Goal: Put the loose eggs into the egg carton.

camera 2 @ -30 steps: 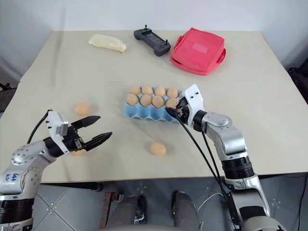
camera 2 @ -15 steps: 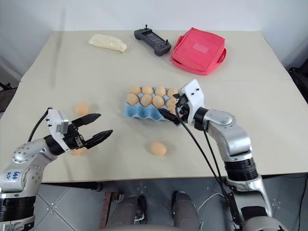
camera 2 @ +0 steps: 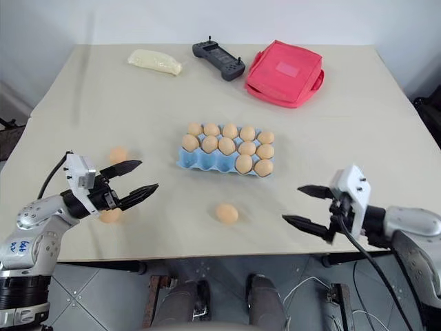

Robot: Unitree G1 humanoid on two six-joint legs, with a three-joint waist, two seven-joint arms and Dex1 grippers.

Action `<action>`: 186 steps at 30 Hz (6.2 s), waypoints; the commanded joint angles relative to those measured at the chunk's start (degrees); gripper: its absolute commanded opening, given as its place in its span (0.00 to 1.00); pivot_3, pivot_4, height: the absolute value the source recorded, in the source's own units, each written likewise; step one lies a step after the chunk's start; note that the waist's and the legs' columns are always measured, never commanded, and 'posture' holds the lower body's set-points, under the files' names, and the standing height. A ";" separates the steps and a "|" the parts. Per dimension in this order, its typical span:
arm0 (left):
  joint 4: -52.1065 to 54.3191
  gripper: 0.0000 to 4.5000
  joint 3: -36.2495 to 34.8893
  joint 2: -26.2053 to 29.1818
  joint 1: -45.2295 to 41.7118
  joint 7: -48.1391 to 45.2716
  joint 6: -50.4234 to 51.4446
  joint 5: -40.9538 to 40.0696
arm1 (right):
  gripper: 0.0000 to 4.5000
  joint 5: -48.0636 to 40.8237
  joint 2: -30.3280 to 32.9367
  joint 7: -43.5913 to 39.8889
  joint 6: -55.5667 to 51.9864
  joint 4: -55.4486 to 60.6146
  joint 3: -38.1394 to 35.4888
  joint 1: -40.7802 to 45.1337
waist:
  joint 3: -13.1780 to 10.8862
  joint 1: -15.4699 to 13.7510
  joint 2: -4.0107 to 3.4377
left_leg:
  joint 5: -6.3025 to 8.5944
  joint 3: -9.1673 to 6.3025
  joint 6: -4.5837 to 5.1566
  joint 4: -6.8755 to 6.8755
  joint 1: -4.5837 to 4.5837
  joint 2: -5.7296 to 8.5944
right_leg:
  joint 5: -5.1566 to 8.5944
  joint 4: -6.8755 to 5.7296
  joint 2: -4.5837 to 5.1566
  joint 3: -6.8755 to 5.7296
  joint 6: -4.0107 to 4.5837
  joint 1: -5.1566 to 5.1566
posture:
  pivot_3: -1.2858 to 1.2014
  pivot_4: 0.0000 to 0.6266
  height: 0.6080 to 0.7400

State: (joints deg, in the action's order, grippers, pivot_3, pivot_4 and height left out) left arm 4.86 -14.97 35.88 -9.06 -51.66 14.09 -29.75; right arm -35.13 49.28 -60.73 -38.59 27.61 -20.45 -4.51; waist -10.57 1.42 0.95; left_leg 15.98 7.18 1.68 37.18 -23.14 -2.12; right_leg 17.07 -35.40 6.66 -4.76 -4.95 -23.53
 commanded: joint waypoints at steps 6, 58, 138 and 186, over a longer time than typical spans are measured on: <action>-1.04 1.00 -3.50 3.55 3.42 -5.87 -4.54 -0.64 | 1.00 1.90 3.50 -5.66 7.89 -1.00 -0.27 -2.68 | -0.01 0.11 0.02 | -0.03 0.01 -0.17 -0.03 0.05 -0.02 | -0.12 -0.02 0.01 0.06 0.15 -0.04 | 0.52 0.24 1.00; 9.15 1.00 -2.80 3.54 11.47 -3.28 -0.22 -1.82 | 0.37 23.45 -24.27 11.02 9.93 -28.82 33.15 48.50 | -0.06 0.44 -0.07 | -0.03 -0.02 -0.53 -0.16 -0.10 -0.14 | -0.01 -0.19 0.06 -0.14 0.35 -0.37 | 0.52 0.24 1.00; 27.43 1.00 -4.56 -4.59 16.50 42.33 35.65 4.17 | 1.00 10.87 -9.76 -11.85 17.72 -30.46 22.65 38.02 | -0.07 0.07 -0.06 | 0.08 0.37 -0.51 0.05 0.03 -0.60 | -0.15 -0.09 0.05 -1.15 0.71 -0.24 | 0.52 0.24 1.00; -22.74 0.33 20.61 -16.02 -38.41 9.58 10.84 12.98 | 1.00 8.18 -8.36 1.55 17.27 -15.71 12.89 21.89 | -0.16 -2.59 0.09 | -0.09 1.04 -0.10 0.72 -0.02 -0.56 | -0.33 -0.42 -0.15 -1.20 0.38 -0.38 | 0.52 0.24 1.00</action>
State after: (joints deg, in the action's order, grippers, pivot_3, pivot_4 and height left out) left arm -17.17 6.09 20.41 -45.53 -41.29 27.04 -17.37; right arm -25.82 40.03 -59.57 -21.40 9.61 -5.50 17.39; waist -10.73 -1.17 1.04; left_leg 15.90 8.22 1.59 37.94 -23.17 -2.69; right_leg 16.74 -35.84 6.51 -5.96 -4.58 -23.91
